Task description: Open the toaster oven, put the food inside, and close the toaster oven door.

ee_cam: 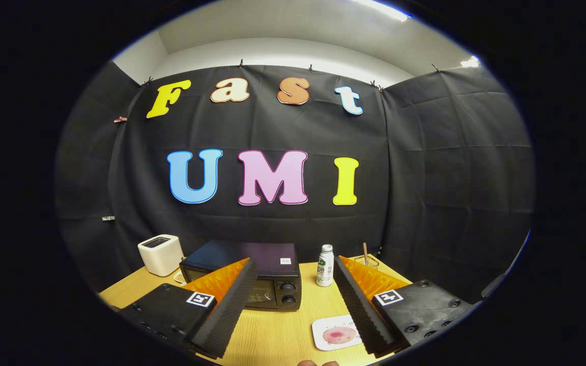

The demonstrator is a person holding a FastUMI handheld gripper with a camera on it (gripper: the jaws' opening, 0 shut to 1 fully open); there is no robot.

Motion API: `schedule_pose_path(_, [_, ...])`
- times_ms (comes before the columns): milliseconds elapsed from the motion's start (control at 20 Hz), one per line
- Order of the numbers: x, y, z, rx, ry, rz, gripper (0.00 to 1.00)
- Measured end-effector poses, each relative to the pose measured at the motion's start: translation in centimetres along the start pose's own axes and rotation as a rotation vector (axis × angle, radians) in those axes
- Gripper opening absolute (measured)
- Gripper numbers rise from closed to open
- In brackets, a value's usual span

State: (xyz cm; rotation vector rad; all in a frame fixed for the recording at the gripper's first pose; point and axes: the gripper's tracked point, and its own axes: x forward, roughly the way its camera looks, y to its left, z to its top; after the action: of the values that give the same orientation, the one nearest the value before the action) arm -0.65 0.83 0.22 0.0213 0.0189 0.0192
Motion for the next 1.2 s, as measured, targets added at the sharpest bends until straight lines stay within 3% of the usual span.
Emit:
schedule_pose_path(750, [5.3,6.2,-1.5,0.054,0.066,0.056,0.98])
schedule_pose_path(1200, [11.6,13.0,-7.6,0.045,0.144,0.083,0.98])
